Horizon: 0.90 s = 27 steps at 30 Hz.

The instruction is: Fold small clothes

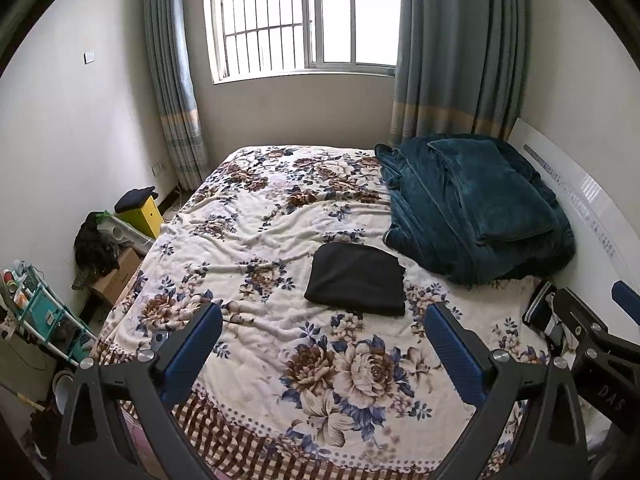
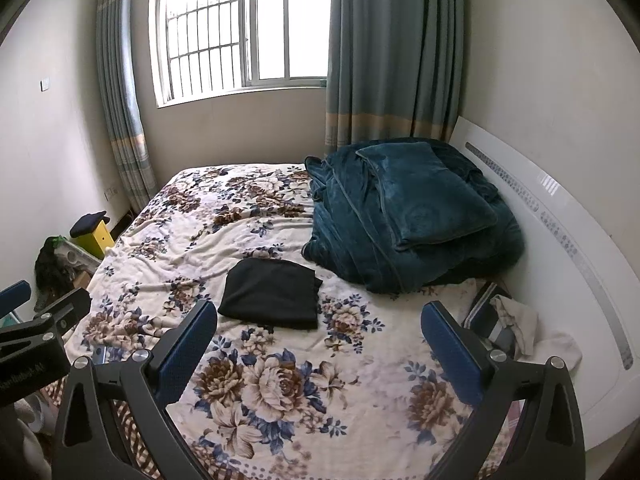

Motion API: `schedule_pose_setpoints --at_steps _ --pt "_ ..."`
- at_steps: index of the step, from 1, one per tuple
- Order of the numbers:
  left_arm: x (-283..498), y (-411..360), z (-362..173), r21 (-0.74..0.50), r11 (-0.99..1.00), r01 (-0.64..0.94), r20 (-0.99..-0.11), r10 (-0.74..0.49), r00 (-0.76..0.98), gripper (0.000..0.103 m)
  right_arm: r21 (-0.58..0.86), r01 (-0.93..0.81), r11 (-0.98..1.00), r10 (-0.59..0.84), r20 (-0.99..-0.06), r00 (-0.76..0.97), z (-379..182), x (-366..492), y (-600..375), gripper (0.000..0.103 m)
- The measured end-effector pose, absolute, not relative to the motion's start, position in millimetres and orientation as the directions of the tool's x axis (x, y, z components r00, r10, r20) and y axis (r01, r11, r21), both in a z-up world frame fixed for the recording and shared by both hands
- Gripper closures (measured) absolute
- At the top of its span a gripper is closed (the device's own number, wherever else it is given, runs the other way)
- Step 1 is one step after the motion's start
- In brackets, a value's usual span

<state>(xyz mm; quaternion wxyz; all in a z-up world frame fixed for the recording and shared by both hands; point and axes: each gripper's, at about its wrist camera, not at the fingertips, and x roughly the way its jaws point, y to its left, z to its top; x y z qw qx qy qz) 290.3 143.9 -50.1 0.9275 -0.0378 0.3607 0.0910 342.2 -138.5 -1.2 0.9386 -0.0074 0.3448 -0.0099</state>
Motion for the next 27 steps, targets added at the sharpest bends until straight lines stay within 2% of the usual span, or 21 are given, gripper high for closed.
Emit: schedule_pose_setpoints --at_steps 27 --pt "286.8 143.4 -49.5 -0.015 0.979 -0.204 -0.681 0.139 0.719 0.0 -0.019 0.005 1.0 -0.016 -0.645 0.764 1.5 347.4 -135.9 0.0"
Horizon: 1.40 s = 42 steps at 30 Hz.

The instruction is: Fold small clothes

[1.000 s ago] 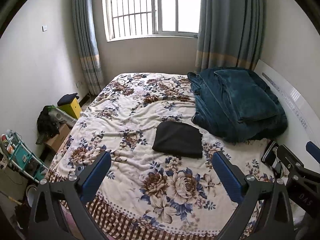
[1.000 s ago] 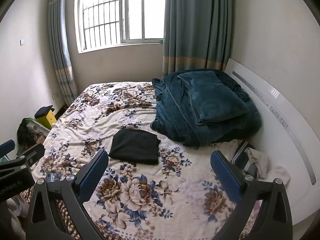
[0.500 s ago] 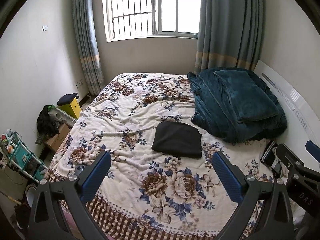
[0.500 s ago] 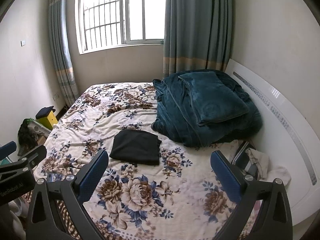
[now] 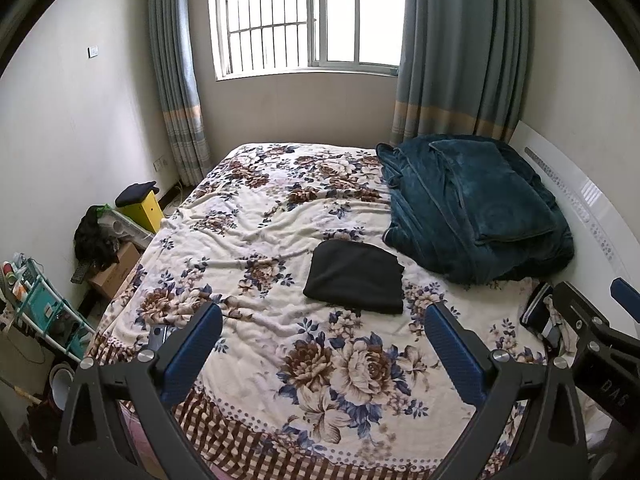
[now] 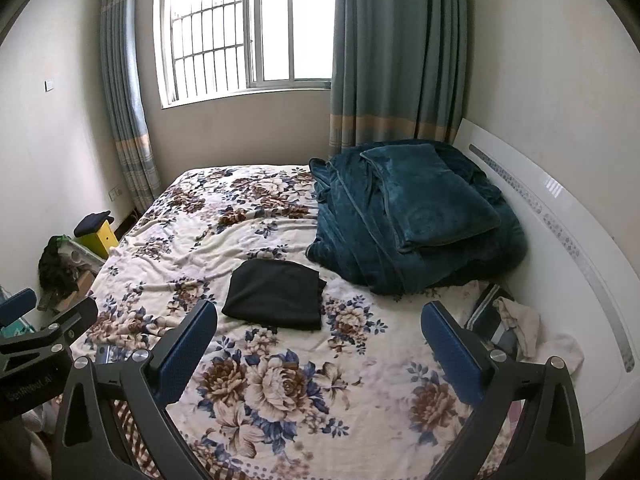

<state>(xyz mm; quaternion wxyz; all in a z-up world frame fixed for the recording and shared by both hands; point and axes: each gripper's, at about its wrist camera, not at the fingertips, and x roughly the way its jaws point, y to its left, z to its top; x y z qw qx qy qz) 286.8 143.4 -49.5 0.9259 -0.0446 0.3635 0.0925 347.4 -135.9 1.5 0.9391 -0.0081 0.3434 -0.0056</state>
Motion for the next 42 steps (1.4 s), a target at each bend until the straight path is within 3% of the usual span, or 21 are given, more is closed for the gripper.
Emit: schedule_pose_setpoints --at_steps 42 --pt "280.4 152.1 -37.8 -0.006 0.974 -0.226 -0.666 0.165 0.728 0.0 -0.013 0.009 1.0 -0.015 -0.644 0.765 -1.8 344.6 -133.3 0.0"
